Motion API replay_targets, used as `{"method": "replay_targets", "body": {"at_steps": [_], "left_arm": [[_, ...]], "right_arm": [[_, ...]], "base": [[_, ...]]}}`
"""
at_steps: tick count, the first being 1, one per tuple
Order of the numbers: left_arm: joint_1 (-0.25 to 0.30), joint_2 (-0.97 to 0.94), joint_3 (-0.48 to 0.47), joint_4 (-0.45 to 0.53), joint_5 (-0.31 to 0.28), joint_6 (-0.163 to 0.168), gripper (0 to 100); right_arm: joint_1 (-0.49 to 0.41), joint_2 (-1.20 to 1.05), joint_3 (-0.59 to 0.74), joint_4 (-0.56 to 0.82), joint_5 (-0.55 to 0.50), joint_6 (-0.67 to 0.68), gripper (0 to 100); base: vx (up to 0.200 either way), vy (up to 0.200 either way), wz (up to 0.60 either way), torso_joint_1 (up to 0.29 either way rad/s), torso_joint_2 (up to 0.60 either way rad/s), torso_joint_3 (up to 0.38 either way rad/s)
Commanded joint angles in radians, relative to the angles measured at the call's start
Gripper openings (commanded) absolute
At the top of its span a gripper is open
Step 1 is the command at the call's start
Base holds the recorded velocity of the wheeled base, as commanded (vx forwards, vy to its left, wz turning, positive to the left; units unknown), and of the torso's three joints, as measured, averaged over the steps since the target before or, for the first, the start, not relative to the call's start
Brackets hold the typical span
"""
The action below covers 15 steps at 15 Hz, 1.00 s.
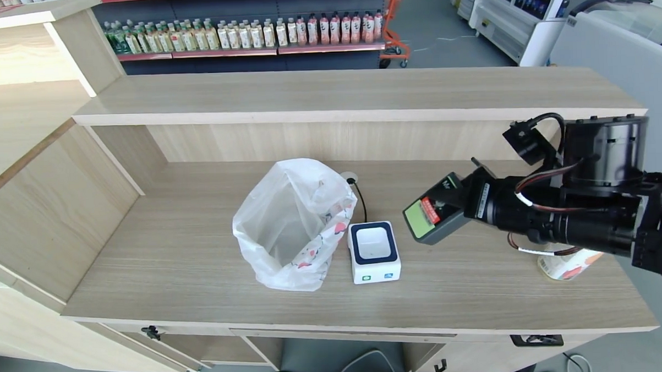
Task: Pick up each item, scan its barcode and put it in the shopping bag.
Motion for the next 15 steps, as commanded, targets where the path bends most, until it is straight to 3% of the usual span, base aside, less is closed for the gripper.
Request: {"method": "replay_targets", "body": {"at_steps": [1,3,15], "left_arm": [[0.0,0.0,-0.001,0.0,0.0,0.001,100],[0.0,0.0,-0.001,0.0,0.0,0.003,100],[0.0,0.0,-0.001,-0.002,0.0,0.006,100]], "right_arm": [[0.027,0.105,-0.014,-0.002,-0.02,-0.003,0],[0.039,0.142,-0.017,-0.019,-0.065,-0.003,0],[0.08,0.325,-0.145,-0.096,-0.048,-0.001,0]], "base": [[0.0,0.0,0.0,0.0,0.0,0.0],[0.0,0.0,0.0,0.0,0.0,0.0],[0.0,0.0,0.0,0.0,0.0,0.0]]}}
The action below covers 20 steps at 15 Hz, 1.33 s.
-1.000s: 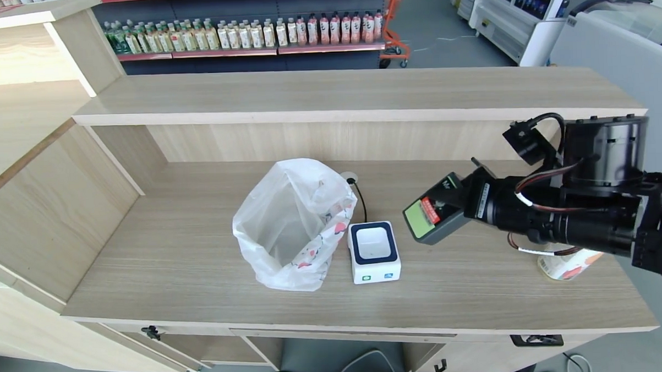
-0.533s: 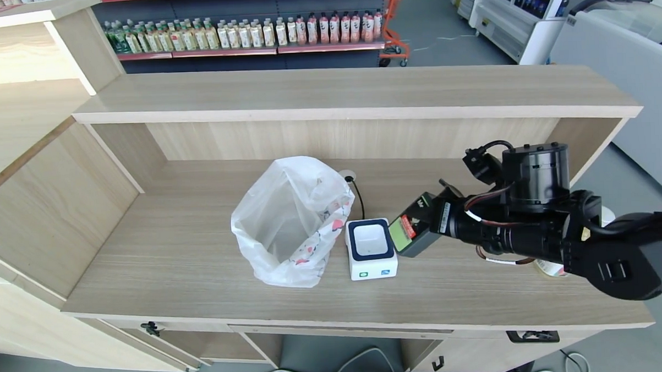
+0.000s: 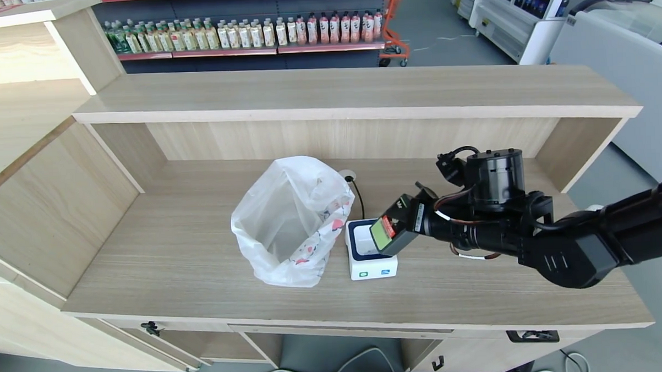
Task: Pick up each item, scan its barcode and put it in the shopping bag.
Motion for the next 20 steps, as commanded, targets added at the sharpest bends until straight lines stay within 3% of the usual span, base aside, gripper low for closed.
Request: {"method": "replay_targets", "body": {"at_steps": [1,4,20], "left_arm": [[0.0,0.0,0.0,-0.001,0.0,0.002,100],[0.0,0.0,0.001,-0.001,0.0,0.016,100],[0.0,0.0,0.0,-0.001,0.0,0.014,100]], "right_arm": [[0.012,0.047,-0.008,-0.025,0.001,0.001,0],[0.023,0.077,-0.011,-0.051,-0.002,0.001,0],[0.039,0.202,-0.077,-0.157,0.024,-0.031,0]], "base": [[0.0,0.0,0.0,0.0,0.0,0.0],[0.0,0.0,0.0,0.0,0.0,0.0],[0.0,0.0,0.0,0.0,0.0,0.0]]}}
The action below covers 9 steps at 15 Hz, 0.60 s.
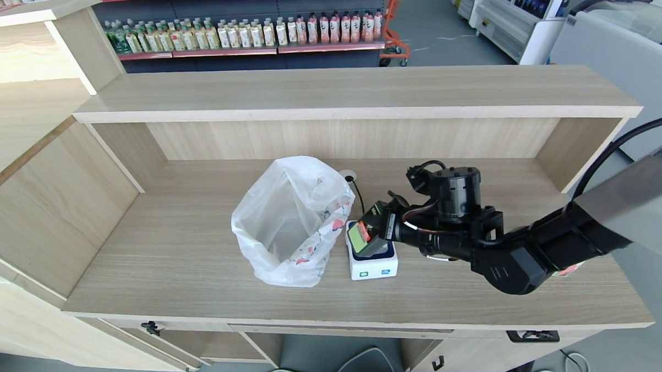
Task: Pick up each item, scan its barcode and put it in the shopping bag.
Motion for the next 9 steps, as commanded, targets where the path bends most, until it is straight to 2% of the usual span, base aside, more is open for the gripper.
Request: {"method": "replay_targets", "body": {"at_steps": [1,9], "left_arm": [[0.0,0.0,0.0,0.0,0.0,0.0,100],[0.0,0.002,0.0,0.001,0.0,-0.006,100]], "right_arm": [[0.008,0.03,-0.008,-0.002,0.0,-0.001,0],[0.017,0.047,-0.042,-0.002,-0.008,-0.011,0]], "base": [[0.0,0.0,0.0,0.0,0.0,0.0],[0.0,0.0,0.0,0.0,0.0,0.0]]}}
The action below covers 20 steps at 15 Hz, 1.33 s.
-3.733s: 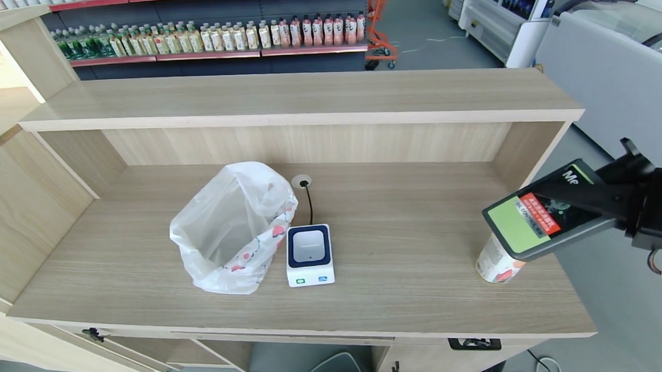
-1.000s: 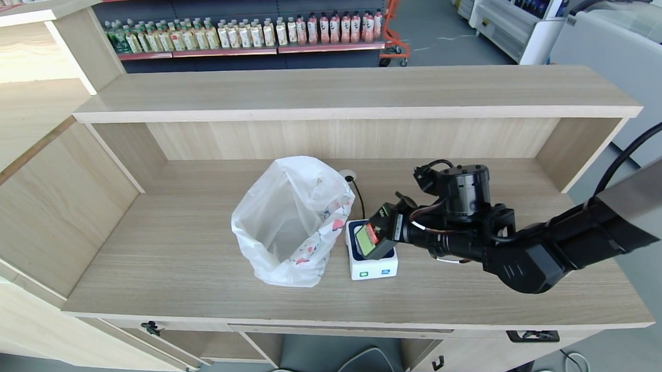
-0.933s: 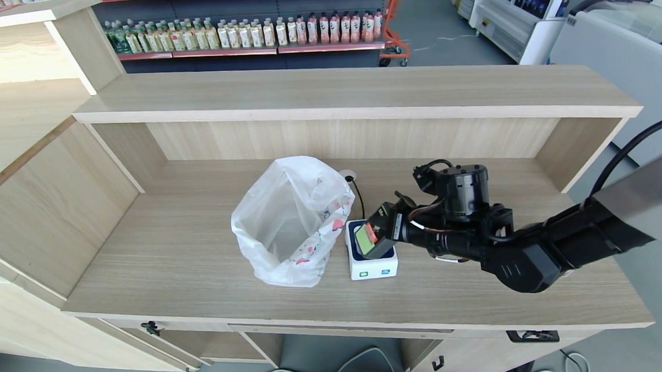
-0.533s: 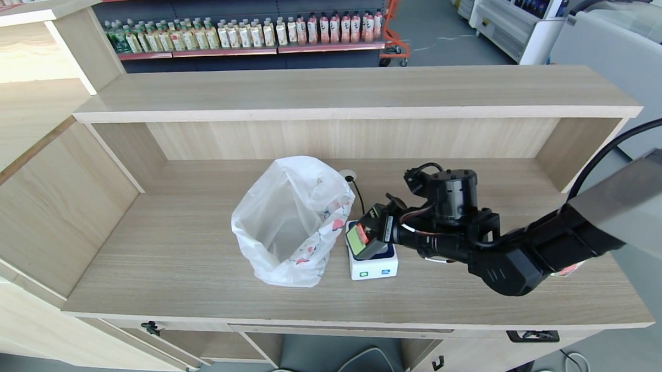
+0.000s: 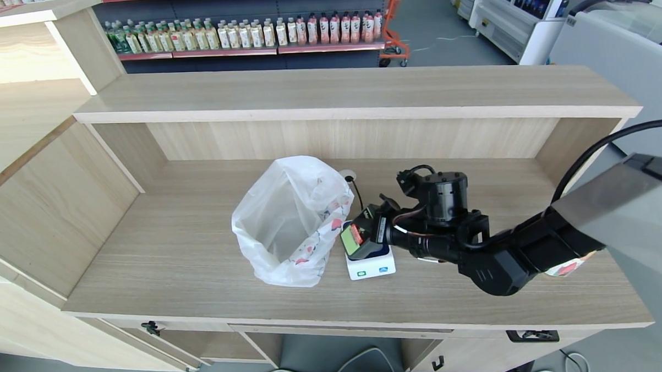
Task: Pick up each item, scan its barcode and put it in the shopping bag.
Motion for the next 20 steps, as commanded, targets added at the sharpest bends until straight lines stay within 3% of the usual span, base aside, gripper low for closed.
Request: {"method": "replay_targets", "body": {"at_steps": [1,4,6,8,9,16,20], "left_arm": [[0.0,0.0,0.001,0.0,0.0,0.0,100],[0.0,0.002,0.001,0.0,0.0,-0.002,100],[0.0,0.0,0.001,0.0,0.0,-0.005,100],[0.0,0.0,-0.001,0.0,0.0,-0.005,100],[0.0,0.002,0.001,0.0,0.0,-0.006,100],[0.0,0.002,-0.001,0.0,0.0,-0.005,100],[0.0,0.002,0.001,-0.001,0.0,-0.003,100]], "right_arm": [[0.01,-0.031,0.004,0.001,-0.003,0.0,0],[-0.001,-0.229,0.056,0.004,-0.003,-0.044,0],[-0.07,-0.376,0.115,0.016,-0.001,-0.19,0],[-0.145,-0.417,0.145,0.035,-0.001,-0.392,0],[-0.15,-0.417,0.139,0.032,0.0,-0.428,0],[-0.076,-0.233,-0.085,0.082,-0.079,-0.477,0],[-0.015,-0.092,-0.148,0.095,-0.076,-0.462,0]], "base": [[0.0,0.0,0.0,0.0,0.0,0.0],[0.0,0.0,0.0,0.0,0.0,0.0],[0.0,0.0,0.0,0.0,0.0,0.0],[0.0,0.0,0.0,0.0,0.0,0.0],[0.0,0.0,0.0,0.0,0.0,0.0],[0.0,0.171,0.0,0.005,0.0,0.001],[0.0,0.0,0.0,0.0,0.0,0.0]]}}
